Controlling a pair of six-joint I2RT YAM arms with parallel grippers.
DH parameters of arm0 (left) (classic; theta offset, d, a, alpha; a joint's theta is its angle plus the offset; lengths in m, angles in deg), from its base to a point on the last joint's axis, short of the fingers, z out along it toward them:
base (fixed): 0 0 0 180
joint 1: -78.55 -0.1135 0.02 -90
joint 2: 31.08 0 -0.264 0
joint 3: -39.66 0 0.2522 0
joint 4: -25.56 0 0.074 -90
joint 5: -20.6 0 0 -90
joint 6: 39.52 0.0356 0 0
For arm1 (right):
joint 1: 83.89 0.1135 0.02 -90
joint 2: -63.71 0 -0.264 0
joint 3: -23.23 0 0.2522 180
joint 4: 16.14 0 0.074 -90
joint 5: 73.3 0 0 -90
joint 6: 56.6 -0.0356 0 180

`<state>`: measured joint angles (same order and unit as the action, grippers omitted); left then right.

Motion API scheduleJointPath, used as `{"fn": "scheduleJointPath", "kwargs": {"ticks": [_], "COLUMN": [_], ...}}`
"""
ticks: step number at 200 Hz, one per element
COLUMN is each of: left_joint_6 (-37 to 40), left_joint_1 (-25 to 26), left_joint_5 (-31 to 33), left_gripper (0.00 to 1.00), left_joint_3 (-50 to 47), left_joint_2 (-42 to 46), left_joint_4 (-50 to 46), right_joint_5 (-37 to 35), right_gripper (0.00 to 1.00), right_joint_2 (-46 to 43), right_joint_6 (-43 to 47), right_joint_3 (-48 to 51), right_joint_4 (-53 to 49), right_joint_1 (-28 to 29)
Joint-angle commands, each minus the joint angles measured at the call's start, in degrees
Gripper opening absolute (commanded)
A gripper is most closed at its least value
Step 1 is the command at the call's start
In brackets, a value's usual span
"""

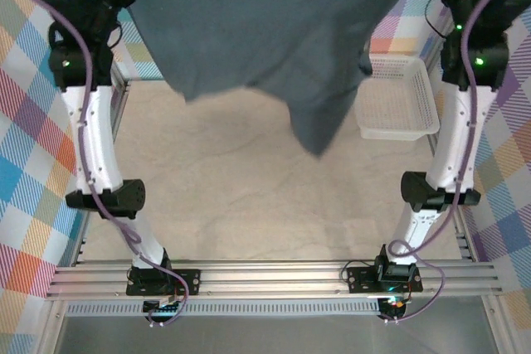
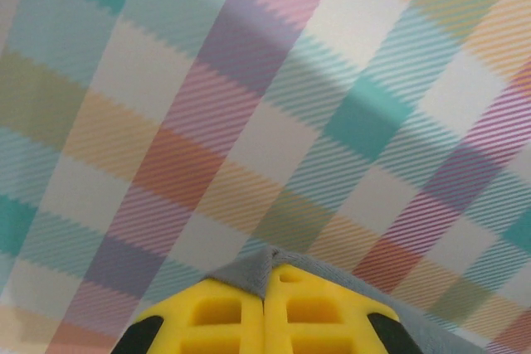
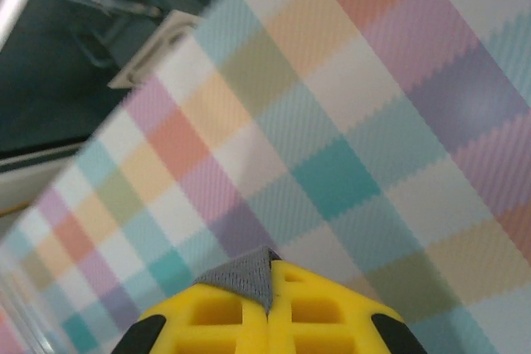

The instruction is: Fold the inside-out t-shirt

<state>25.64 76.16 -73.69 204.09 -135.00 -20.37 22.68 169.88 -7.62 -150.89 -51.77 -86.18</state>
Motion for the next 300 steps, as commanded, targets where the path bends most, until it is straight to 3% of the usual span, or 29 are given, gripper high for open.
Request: {"fn": "scheduleJointPath", "kwargs": {"ticks": [1, 15, 31, 47, 59, 85, 113, 127, 148, 174, 189, 219, 240, 247, 257, 264, 270, 280, 300], "left_joint_6": [1.1, 3.7, 4.7, 4.7, 3.6, 0.5, -5.1, -6.3, -6.7, -7.1, -7.2, -8.1, -9.6, -10.6, -11.7, -11.9, -11.9, -11.0, -6.9], "left_joint_1": [-1.4, -1.4, -1.3, -1.3, -1.2, -0.1, 1.3, 1.9, 2.6, 2.6, 2.6, 2.7, 2.7, 2.7, 2.8, 2.8, 2.8, 2.8, 2.9], "left_joint_5": [-3.3, -10.7, -17.4, -20.5, -20.7, -20.7, -19.1, -17.8, -12.3, -11.6, -10.0, -1.7, 1.3, 1.8, 1.5, 1.2, 1.0, 0.9, 1.1], "left_gripper": [0.0, 0.0, 0.0, 0.0, 0.0, 0.0, 0.0, 0.0, 0.0, 0.0, 0.0, 0.0, 0.0, 0.06, 0.3, 0.47, 0.55, 0.63, 0.64], "left_joint_3": [-4.3, -13.7, -31.2, -50.3, -63.0, -85.2, -102.6, -106.2, -107.1, -110.4, -112.7, -118.0, -121.6, -122.7, -124.2, -124.7, -124.6, -123.6, -117.5], "left_joint_2": [4.1, 6.7, 11.1, 15.8, 18.3, 19.9, 19.5, 19.5, 20.0, 24.7, 31.6, 50.2, 63.7, 67.8, 72.8, 75.2, 76.4, 76.6, 72.0], "left_joint_4": [3.5, 6.2, 12.8, 22.1, 26.9, 34.5, 43.9, 43.8, 35.5, 32.3, 28.3, 11.4, 2.9, 1.3, 0.8, 0.9, 1.1, 2.1, 3.0], "right_joint_5": [3.5, 7.6, 14.9, 25.9, 29.6, 26.7, 24.8, 23.8, 17.4, 7.5, 2.1, -6.0, -9.1, -10.7, -12.3, -12.7, -12.5, -11.6, -9.6], "right_gripper": [0.0, 0.0, 0.0, 0.0, 0.0, 0.0, 0.0, 0.0, 0.0, 0.0, 0.0, 0.0, 0.0, 0.01, 0.09, 0.23, 0.34, 0.48, 0.62], "right_joint_2": [-4.8, -6.9, -9.5, -13.7, -17.0, -22.2, -21.9, -22.2, -25.6, -38.5, -49.4, -72.2, -81.3, -83.4, -86.0, -87.9, -89.4, -91.5, -91.7], "right_joint_6": [-3.9, -3.6, -1.7, 0.6, -0.6, 1.4, 0.9, 0.2, -3.4, -14.9, -21.4, -27.9, -28.2, -29.1, -29.4, -28.4, -26.8, -22.9, -13.3], "right_joint_3": [3.8, 12.1, 24.4, 45.8, 62.1, 90.2, 101.4, 103.2, 105.4, 114.9, 120.4, 125.7, 123.5, 122.1, 121.0, 120.6, 120.2, 119.9, 119.3], "right_joint_4": [0.3, -4.6, -9.2, -3.8, 1.6, 11.3, 11.0, 9.2, 3.4, -1.2, -8.3, -25.9, -35.8, -39.8, -42.5, -42.1, -40.4, -35.5, -22.6], "right_joint_1": [-0.3, -0.3, -0.3, 0.2, 1.0, 3.0, 4.1, 4.7, 5.1, 5.8, 6.0, 6.8, 6.8, 6.8, 6.8, 6.8, 6.8, 6.7, 6.8]}}
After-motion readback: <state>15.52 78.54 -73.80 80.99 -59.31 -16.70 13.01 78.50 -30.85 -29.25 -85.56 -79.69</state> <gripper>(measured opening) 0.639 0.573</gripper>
